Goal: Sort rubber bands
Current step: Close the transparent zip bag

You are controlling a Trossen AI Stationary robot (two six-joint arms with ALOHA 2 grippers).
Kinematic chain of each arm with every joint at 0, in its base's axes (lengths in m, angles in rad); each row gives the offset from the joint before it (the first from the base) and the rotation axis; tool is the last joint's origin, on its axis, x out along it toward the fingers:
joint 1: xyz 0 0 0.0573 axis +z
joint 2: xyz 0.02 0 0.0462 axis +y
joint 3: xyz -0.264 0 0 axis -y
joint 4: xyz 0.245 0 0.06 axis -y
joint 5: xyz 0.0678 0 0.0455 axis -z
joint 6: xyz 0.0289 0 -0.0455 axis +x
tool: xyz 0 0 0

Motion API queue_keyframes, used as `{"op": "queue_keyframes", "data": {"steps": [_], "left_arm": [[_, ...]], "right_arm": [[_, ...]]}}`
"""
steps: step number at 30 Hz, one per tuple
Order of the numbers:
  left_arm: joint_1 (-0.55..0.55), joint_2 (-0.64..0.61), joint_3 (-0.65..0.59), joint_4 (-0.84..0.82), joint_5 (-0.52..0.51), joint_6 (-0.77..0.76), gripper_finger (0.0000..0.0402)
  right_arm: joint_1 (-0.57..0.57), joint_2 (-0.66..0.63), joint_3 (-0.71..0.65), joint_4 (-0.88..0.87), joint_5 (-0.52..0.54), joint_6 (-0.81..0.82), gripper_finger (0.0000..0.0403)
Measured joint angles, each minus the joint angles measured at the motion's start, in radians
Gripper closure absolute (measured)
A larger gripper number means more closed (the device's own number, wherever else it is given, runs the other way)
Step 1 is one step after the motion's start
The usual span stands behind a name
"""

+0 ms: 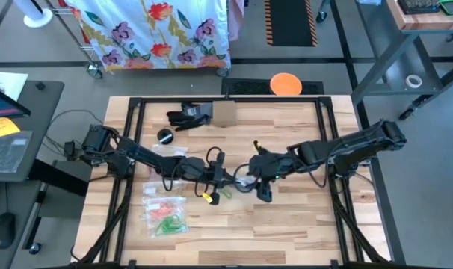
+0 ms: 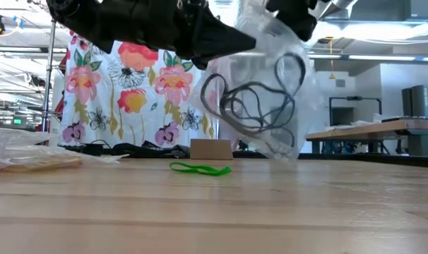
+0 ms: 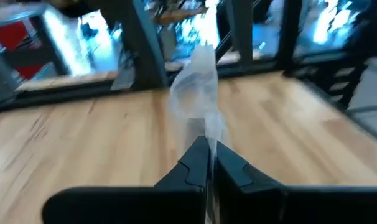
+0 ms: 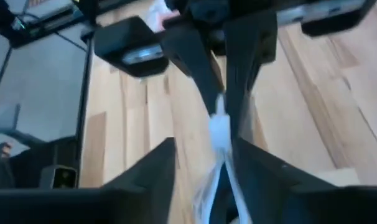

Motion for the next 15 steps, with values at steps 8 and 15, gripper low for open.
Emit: {"op": "queue_keyframes", "data": {"steps": [8,15], "left_arm": [[-0.011,-0.166,0.0,-0.263,-0.085,-0.007,0.0401],[-0.104,-0.26,0.0,-0.271,-0.15,0.005,0.0401]], "right_arm": [[0.005,-0.07,-0.006,-0.256,0.034,-0.022,0.0158],[0.071,-0.063,-0.176,-0.104,0.112,0.031,0.0171]]}}
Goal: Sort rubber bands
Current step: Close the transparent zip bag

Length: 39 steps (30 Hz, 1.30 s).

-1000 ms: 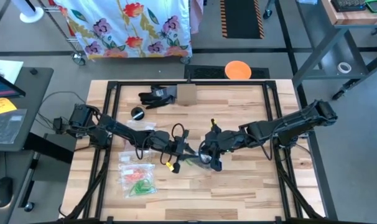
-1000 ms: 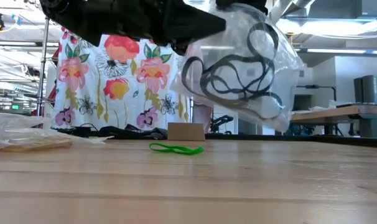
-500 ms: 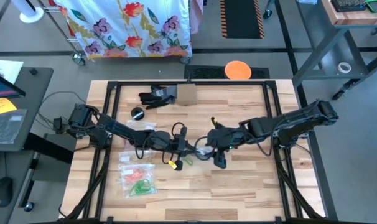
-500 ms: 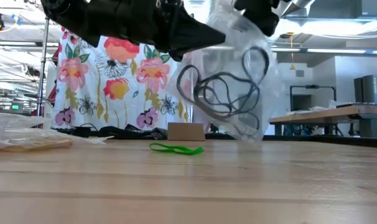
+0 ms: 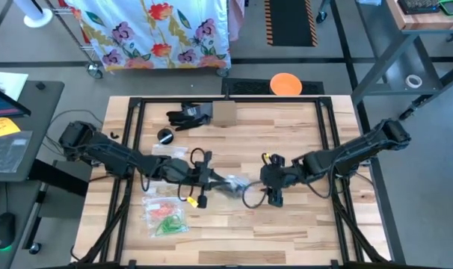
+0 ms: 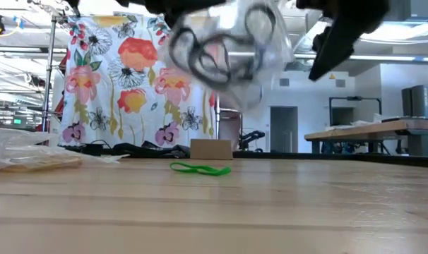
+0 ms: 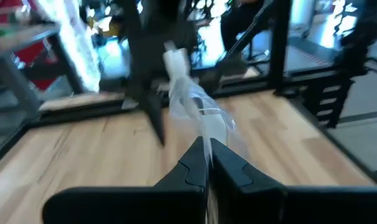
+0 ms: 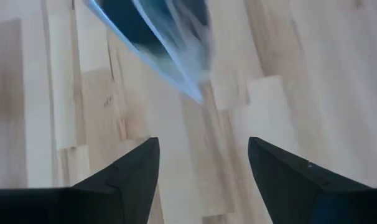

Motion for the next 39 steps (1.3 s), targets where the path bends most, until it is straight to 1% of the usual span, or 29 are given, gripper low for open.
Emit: {"op": "queue_keyframes", "data": {"steps": [6,9,11,15,21,25,27,29,31,34,35,37,39], "left_arm": [[-0.031,0.001,-0.001,0.01,-0.001,0.024,0.0401],[-0.028,0.001,-0.001,0.01,-0.005,0.014,0.0401],[-0.028,0.001,-0.001,0.006,-0.005,0.008,0.0401],[-0.03,0.001,-0.001,-0.011,-0.002,0.013,0.0401],[-0.015,0.001,-0.001,-0.022,-0.002,0.001,0.0401],[-0.014,0.001,-0.001,-0.028,-0.004,0.01,0.0401],[-0.014,0.001,-0.001,-0.028,-0.004,0.01,0.0401],[-0.015,0.001,-0.001,-0.028,-0.004,0.01,0.0401],[-0.015,0.001,-0.001,-0.028,-0.004,0.01,0.0401],[-0.015,0.001,-0.001,-0.037,-0.004,0.01,0.0401],[-0.015,0.001,-0.001,-0.041,-0.004,0.01,0.0401],[-0.015,0.001,-0.001,-0.045,-0.004,0.01,0.0401],[-0.015,0.001,-0.001,-0.056,-0.004,0.01,0.0401]], "right_arm": [[0.081,0.001,-0.068,0.178,0.171,-0.003,0.0189],[0.114,0.009,-0.076,0.268,0.181,0.033,0.0193],[0.128,0.027,-0.074,0.323,0.184,0.025,0.0194],[0.144,0.056,-0.076,0.356,0.192,-0.014,0.0195],[0.144,0.079,-0.075,0.404,0.318,-0.078,0.0196],[0.133,0.078,-0.075,0.424,0.322,-0.084,0.0206],[0.128,0.078,-0.075,0.424,0.32,-0.084,0.0221],[0.127,0.078,-0.075,0.425,0.317,-0.084,0.0247],[0.127,0.078,-0.075,0.424,0.315,-0.084,0.0287],[0.127,0.077,-0.075,0.422,0.314,-0.1,0.0367],[0.127,0.075,-0.075,0.419,0.312,-0.11,0.0385],[0.124,0.07,-0.06,0.376,0.288,-0.112,0.0391],[0.121,0.069,-0.016,0.288,0.277,-0.111,0.0393]]}}
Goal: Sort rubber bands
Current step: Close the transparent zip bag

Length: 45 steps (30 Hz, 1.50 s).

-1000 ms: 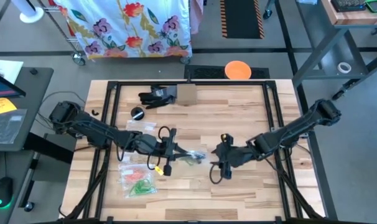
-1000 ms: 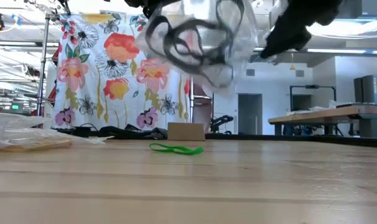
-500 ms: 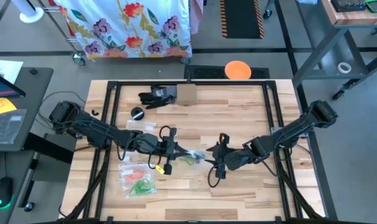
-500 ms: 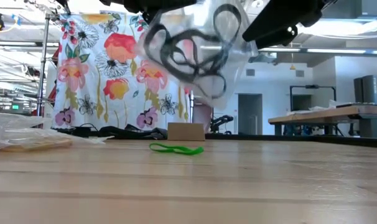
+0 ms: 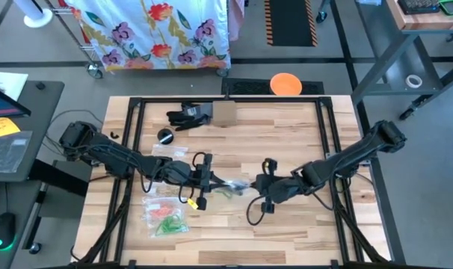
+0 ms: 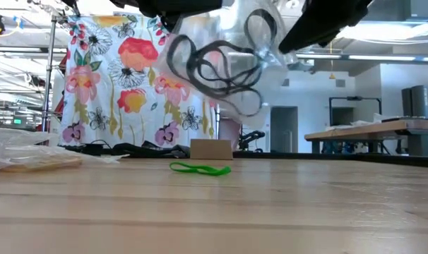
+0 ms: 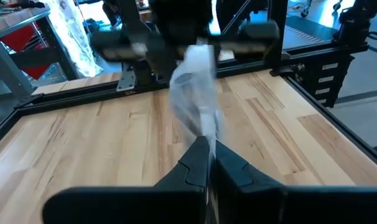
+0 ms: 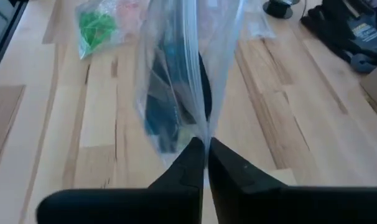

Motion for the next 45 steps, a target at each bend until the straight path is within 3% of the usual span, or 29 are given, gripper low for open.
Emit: {"op": "queue_keyframes", "data": {"steps": [5,6,9,10,12,13,15,16,18,21,24,27,28,30,31,34,35,37,38,39,41,42,45], "left_arm": [[0.0,0.0,0.0,-0.011,0.0,0.0,0.0401],[0.0,0.0,0.0,-0.01,0.0,0.0,0.0401],[0.0,0.0,0.0,-0.011,0.0,-0.006,0.0401],[0.0,0.0,0.0,-0.01,0.001,-0.006,0.0401],[0.0,0.0,0.0,-0.01,0.001,-0.01,0.0401],[0.0,0.0,0.0,-0.007,0.0,-0.012,0.0401],[0.0,0.0,0.0,-0.007,0.001,-0.015,0.0401],[0.0,0.0,0.0,-0.01,0.001,-0.016,0.0401],[-0.001,0.001,0.0,-0.012,-0.001,-0.019,0.0401],[-0.001,0.001,0.0,-0.008,0.0,-0.019,0.0401],[-0.002,0.001,0.0,-0.007,-0.001,-0.019,0.0401],[-0.001,0.002,0.0,-0.008,-0.003,-0.019,0.0401],[-0.002,0.002,0.0,-0.007,0.0,-0.019,0.0401],[-0.002,0.002,0.0,-0.006,0.0,-0.019,0.0401],[-0.002,0.002,0.0,-0.007,-0.002,-0.019,0.0401],[-0.001,0.002,0.0,-0.005,-0.004,-0.021,0.0401],[-0.001,0.002,0.0,-0.007,-0.002,-0.023,0.0401],[-0.002,0.001,0.0,-0.004,0.004,-0.023,0.0401],[-0.002,0.001,0.0,-0.003,0.005,-0.023,0.0401],[-0.002,0.001,0.0,-0.002,0.008,-0.023,0.0401],[-0.002,0.001,0.0,-0.004,0.016,-0.029,0.0401],[-0.002,0.001,0.0,-0.004,0.017,-0.03,0.0401],[-0.005,0.001,0.0,-0.004,0.018,-0.031,0.0401]], "right_arm": [[0.001,-0.002,0.169,-0.25,0.142,0.023,0.0399],[-0.002,-0.003,0.199,-0.276,0.092,0.02,0.04],[-0.014,0.003,0.251,-0.321,-0.206,-0.048,0.0401],[-0.012,0.009,0.266,-0.339,-0.198,-0.057,0.0401],[0.005,0.011,0.28,-0.397,-0.028,0.016,0.0401],[0.003,0.009,0.282,-0.426,-0.006,0.052,0.0401],[-0.007,0.021,0.284,-0.435,-0.131,0.038,0.0402],[-0.001,0.033,0.283,-0.435,-0.097,0.029,0.0402],[0.011,0.058,0.281,-0.461,0.069,0.083,0.0402],[-0.014,0.08,0.29,-0.465,-0.142,0.049,0.0402],[-0.02,0.126,0.29,-0.488,0.064,0.086,0.0402],[-0.053,0.162,0.342,-0.543,-0.163,0.013,0.0402],[-0.049,0.177,0.364,-0.566,-0.11,0.007,0.0402],[-0.032,0.21,0.409,-0.648,0.106,0.044,0.0403],[-0.031,0.224,0.441,-0.699,0.125,0.047,0.0403],[-0.041,0.25,0.539,-0.819,-0.091,-0.003,0.0403],[-0.038,0.259,0.568,-0.845,-0.062,-0.011,0.0403],[-0.016,0.272,0.606,-0.866,0.164,0.029,0.0403],[-0.01,0.274,0.624,-0.864,0.217,0.037,0.0403],[-0.012,0.27,0.647,-0.871,0.166,0.022,0.0403],[-0.025,0.263,0.667,-0.884,-0.085,-0.027,0.0403],[-0.027,0.265,0.668,-0.894,-0.133,-0.038,0.0403],[-0.024,0.275,0.667,-0.9,0.046,0.023,0.0403]]}}
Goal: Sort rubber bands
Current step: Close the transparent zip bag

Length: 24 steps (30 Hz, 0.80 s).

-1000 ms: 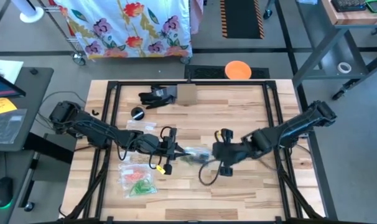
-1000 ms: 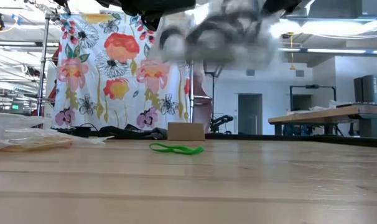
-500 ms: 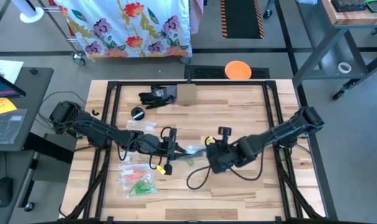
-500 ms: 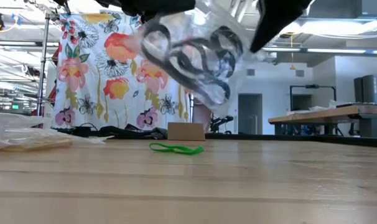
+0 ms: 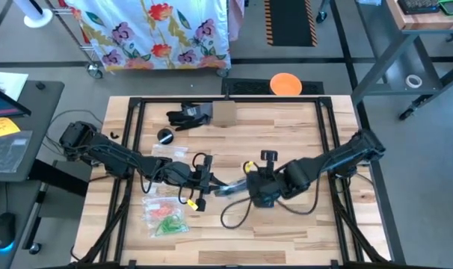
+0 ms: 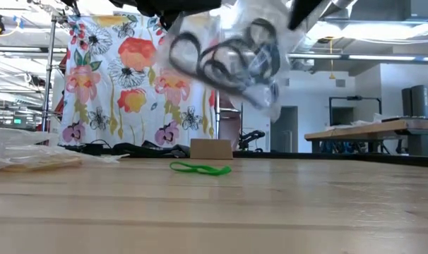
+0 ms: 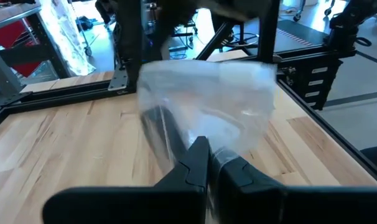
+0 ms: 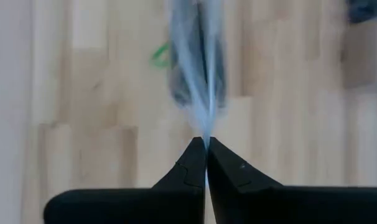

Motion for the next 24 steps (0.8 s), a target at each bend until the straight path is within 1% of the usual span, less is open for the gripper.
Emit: {"op": "queue_keyframes", "data": {"steps": [1,3,7,9,11,14,17,21,24], "left_arm": [[0.0,0.0,0.0,0.0,0.001,0.003,0.0401],[-0.001,0.0,0.0,0.0,0.004,0.005,0.0401],[-0.001,0.0,0.0,-0.001,0.003,0.005,0.0401],[-0.001,0.0,0.0,0.008,0.003,0.009,0.0401],[-0.001,0.0,0.0,0.014,0.003,0.007,0.0401],[0.0,0.0,0.0,0.017,0.0,0.003,0.0401],[0.0,0.0,0.0,0.018,-0.002,0.002,0.0401],[0.0,0.0,0.0,0.013,-0.037,-0.002,0.0401],[0.001,0.0,0.0,0.001,-0.042,-0.007,0.0401]], "right_arm": [[0.0,-0.004,0.002,0.004,-0.012,0.002,0.0403],[-0.005,-0.011,0.003,0.02,-0.103,-0.039,0.0403],[0.005,-0.002,0.001,0.069,-0.12,-0.048,0.0396],[0.004,-0.007,0.003,0.066,-0.123,-0.016,0.0385],[0.001,-0.008,0.003,0.049,-0.143,0.025,0.0369],[-0.014,-0.005,0.003,0.031,-0.206,0.074,0.0335],[-0.019,-0.006,0.01,-0.019,-0.233,0.088,0.0297],[-0.021,-0.006,0.05,-0.104,-0.245,0.049,0.0259],[-0.013,-0.014,0.066,-0.123,-0.233,-0.033,0.0247]]}}
